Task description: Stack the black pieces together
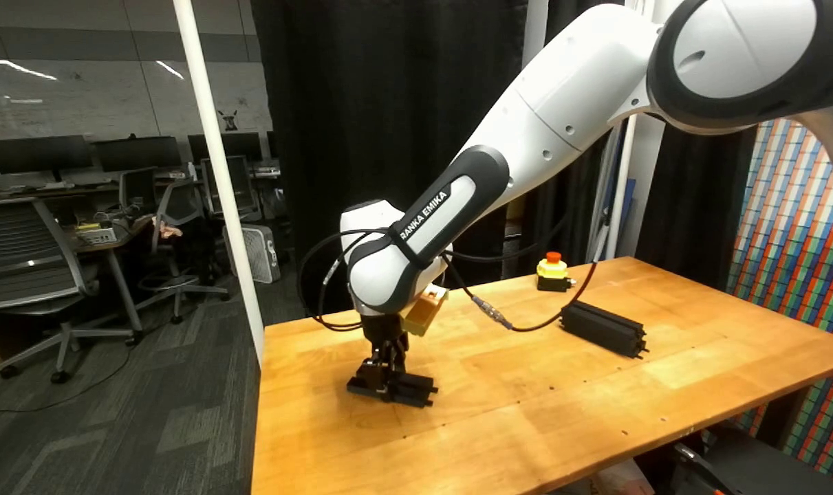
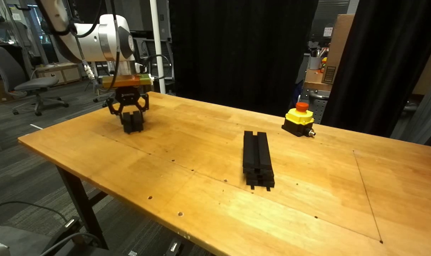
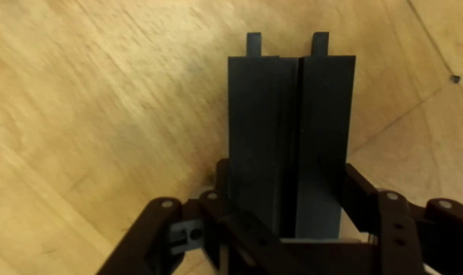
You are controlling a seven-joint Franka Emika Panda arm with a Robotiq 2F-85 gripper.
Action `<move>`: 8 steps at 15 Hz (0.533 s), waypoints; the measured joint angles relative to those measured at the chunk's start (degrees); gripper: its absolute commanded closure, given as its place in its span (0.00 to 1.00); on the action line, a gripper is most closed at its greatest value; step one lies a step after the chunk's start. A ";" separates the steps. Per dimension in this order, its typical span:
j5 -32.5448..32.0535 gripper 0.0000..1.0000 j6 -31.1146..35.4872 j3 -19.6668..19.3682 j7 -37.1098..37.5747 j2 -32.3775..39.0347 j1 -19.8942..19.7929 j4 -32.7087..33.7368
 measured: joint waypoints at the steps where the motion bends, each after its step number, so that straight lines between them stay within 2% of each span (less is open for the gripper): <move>1: -0.46 0.55 0.00 -0.89 0.02 -0.31 -0.43 -0.02; 8: -2.09 0.55 -0.38 -5.34 -0.02 -6.12 -4.80 -2.21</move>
